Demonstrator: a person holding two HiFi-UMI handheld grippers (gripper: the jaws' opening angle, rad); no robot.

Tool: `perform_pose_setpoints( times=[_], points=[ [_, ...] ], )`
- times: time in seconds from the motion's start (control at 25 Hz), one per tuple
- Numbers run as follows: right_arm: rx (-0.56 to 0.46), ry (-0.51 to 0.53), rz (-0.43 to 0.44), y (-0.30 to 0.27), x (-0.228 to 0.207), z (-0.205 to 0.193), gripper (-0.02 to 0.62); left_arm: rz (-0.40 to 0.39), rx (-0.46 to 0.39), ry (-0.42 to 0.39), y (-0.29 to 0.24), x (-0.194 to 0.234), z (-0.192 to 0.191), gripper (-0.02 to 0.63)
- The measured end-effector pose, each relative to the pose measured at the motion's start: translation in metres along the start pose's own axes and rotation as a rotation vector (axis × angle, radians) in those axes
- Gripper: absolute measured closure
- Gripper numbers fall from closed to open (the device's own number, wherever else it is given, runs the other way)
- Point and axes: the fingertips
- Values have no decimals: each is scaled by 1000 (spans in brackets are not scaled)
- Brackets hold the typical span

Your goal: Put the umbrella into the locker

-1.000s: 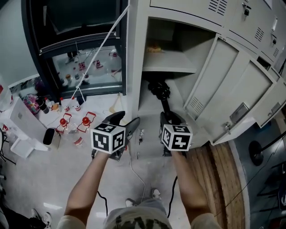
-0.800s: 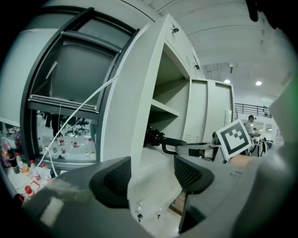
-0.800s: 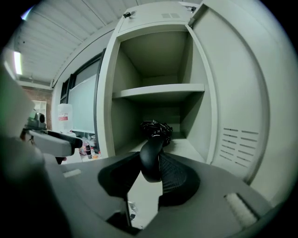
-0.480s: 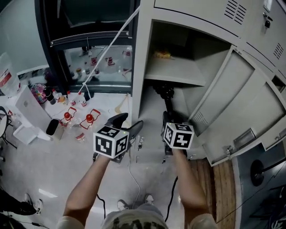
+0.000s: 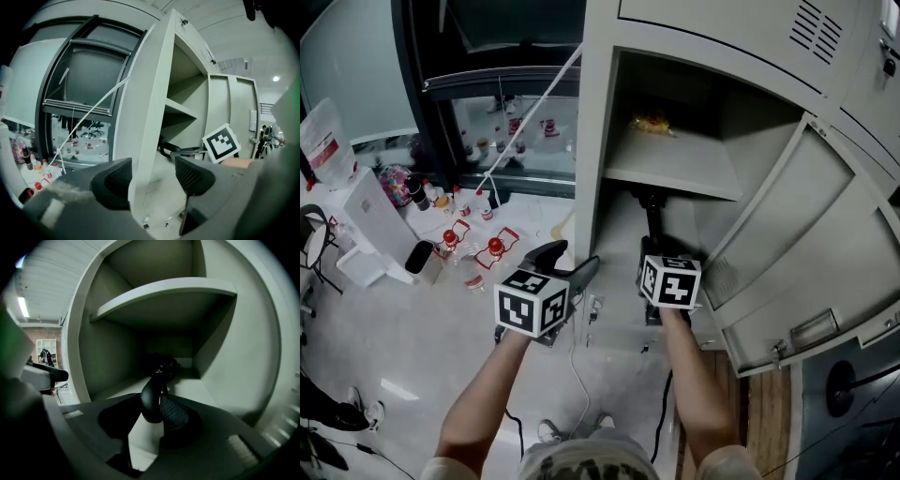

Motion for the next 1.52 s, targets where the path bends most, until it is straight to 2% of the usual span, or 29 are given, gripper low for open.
perform_pose_setpoints(
  times=[0.2,0.4,0.6,0.76,0.84,0.92,1.04,1.16,1.32,1.44,1.52],
  points=[
    [-6,1,17,0,5,-1,462,8,-7,6,2,-3,2,304],
    [-1,-7,60,12,14,0,379,3,-9,4,8,-9,2,303],
    [-40,-10,78,40,25,7,380,0,-19,-8,21,-16,7,303],
    [-85,-7,79,74,30,20,380,21,-14,-57,29,-19,11,308],
    [-109,-10,82,92,30,26,382,39,-7,-108,32,-19,13,340],
    [-131,-17,84,110,30,29,409,48,-5,-140,36,-19,15,363],
    [-159,-10,75,135,31,33,432,75,-19,-140,45,-15,19,407],
    [-176,9,66,157,32,33,500,104,-31,-134,53,-13,20,463],
    [-198,33,61,180,32,35,595,100,-36,-133,60,-18,19,526],
    [-211,42,72,190,34,38,597,102,-50,-153,65,-19,28,591],
    [-217,48,74,194,35,38,597,96,-58,-157,68,-21,34,601]
  ],
)
Point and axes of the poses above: the fingertips, and each gripper's own axes: y backward along the fingers, x to its left, z out of its top, and after that the axes turned 12 degrees about -y, right-handed
